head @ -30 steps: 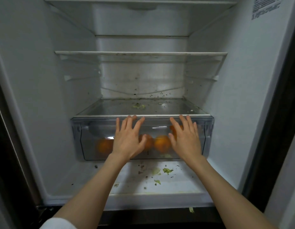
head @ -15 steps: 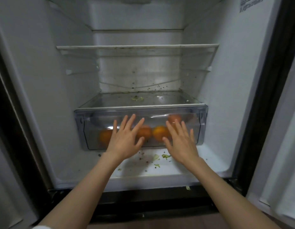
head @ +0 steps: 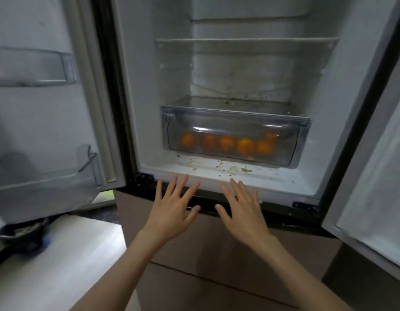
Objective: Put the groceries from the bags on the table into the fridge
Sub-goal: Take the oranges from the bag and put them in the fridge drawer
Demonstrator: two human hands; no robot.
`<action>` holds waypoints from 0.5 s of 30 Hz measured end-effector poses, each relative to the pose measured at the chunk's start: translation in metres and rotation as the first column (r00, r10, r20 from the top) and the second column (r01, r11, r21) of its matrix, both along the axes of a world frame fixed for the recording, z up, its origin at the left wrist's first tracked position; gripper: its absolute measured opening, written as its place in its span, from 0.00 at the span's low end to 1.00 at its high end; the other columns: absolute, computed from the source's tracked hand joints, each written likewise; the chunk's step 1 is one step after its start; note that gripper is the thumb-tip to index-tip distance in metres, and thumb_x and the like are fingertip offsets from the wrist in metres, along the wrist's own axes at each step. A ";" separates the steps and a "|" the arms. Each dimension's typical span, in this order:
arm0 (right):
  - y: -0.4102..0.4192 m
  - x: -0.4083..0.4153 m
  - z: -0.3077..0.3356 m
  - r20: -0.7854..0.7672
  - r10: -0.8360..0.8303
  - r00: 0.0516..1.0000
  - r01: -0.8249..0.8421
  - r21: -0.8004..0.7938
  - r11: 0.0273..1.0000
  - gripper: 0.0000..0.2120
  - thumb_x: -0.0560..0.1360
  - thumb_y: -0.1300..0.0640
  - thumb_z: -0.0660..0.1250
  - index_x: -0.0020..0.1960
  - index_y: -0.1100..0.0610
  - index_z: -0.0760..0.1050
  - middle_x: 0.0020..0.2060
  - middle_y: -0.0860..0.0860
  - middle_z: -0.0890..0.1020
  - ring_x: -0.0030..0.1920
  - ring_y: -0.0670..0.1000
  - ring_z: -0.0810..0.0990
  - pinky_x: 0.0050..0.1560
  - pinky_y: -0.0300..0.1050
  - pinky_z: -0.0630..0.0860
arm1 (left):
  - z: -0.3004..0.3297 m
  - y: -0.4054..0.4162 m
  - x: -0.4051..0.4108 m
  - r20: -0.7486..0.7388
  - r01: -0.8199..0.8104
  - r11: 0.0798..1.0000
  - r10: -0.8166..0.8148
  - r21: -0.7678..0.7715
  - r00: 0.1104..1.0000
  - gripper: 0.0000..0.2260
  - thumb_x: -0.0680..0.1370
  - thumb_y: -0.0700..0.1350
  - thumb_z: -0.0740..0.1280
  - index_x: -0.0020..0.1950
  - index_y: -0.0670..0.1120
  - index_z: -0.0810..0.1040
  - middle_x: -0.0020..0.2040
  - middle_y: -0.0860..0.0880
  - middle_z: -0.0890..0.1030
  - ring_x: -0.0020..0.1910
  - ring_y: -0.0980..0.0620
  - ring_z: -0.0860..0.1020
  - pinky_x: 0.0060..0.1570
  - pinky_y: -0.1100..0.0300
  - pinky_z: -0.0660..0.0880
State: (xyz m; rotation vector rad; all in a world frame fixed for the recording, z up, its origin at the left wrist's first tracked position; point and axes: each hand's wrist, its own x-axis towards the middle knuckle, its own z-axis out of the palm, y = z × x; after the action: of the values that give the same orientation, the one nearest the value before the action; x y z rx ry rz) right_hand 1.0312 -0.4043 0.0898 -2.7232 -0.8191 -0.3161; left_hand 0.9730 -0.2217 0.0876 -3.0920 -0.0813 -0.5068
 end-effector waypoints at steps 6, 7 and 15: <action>0.044 -0.061 -0.009 -0.043 0.194 0.980 -0.193 0.024 0.981 0.29 0.79 0.41 0.49 0.76 0.45 0.42 0.77 0.50 0.46 0.76 0.50 0.41 0.73 0.54 0.36 | 0.002 0.033 -0.092 0.012 -0.171 0.985 0.171 -0.006 0.985 0.32 0.71 0.65 0.36 0.75 0.59 0.44 0.77 0.50 0.48 0.76 0.47 0.44 0.71 0.43 0.38; 0.054 -0.074 -0.012 -0.056 0.225 0.973 -0.223 0.038 0.974 0.29 0.80 0.42 0.49 0.76 0.45 0.42 0.77 0.50 0.46 0.76 0.50 0.41 0.73 0.53 0.35 | -0.005 0.040 -0.111 0.002 -0.204 0.979 0.204 -0.021 0.979 0.32 0.72 0.65 0.37 0.75 0.58 0.45 0.77 0.50 0.49 0.76 0.47 0.45 0.71 0.43 0.40; 0.157 -0.186 -0.051 -0.173 0.494 0.852 -0.500 0.007 0.866 0.28 0.80 0.42 0.49 0.76 0.44 0.43 0.77 0.49 0.46 0.76 0.51 0.41 0.73 0.54 0.36 | -0.061 0.109 -0.287 -0.125 -0.540 0.838 0.529 -0.075 0.839 0.25 0.76 0.61 0.49 0.72 0.55 0.60 0.71 0.46 0.69 0.70 0.41 0.66 0.64 0.38 0.59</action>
State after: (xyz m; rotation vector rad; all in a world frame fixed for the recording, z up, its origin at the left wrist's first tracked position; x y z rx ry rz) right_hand 0.8448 -0.2473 0.0384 -2.4040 -1.4398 0.0461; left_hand 0.6862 -0.1128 0.0266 -2.9764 -0.9717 -0.3256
